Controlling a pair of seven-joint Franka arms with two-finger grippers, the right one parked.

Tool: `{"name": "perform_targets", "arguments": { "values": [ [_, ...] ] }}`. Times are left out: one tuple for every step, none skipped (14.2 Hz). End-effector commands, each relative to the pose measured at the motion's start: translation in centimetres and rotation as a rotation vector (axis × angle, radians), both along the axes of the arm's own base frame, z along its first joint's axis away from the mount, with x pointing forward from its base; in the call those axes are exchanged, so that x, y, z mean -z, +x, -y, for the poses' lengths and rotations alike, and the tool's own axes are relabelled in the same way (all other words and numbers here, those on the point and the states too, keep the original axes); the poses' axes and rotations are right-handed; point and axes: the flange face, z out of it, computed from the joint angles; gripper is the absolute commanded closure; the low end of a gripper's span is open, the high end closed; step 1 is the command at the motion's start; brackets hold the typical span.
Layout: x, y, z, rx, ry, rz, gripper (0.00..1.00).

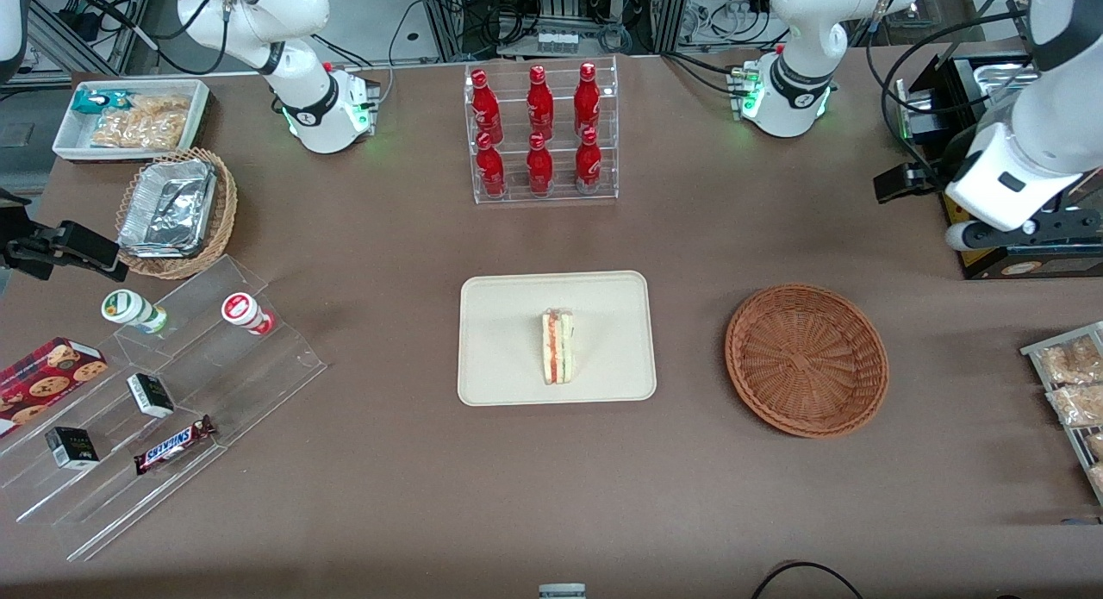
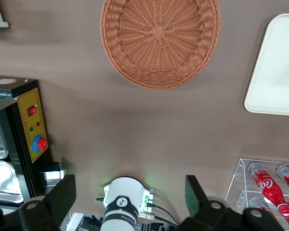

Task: Place sandwich from basket to tray

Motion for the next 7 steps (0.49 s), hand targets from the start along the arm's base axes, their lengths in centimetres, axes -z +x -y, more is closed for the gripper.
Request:
{"name": "perform_targets", "arguments": {
  "values": [
    [-0.8, -1.3, -0.7, -0.015, -0.001, 0.019, 0.00],
    [-0.8, -2.0, -0.8, -0.013, 0.008, 0.020, 0.00],
    [-0.7, -2.6, -0.8, -0.013, 0.012, 0.032, 0.00],
    [-0.8, -2.6, -0.9, -0.015, 0.010, 0.055, 0.00],
    [-0.7, -2.2, -0.9, -0.028, 0.003, 0.059, 0.00],
    [-0.7, -2.2, -0.9, -0.031, 0.004, 0.058, 0.00],
    [-0.5, -2.1, -1.0, -0.036, 0.005, 0.055, 0.00]
  ]
}}
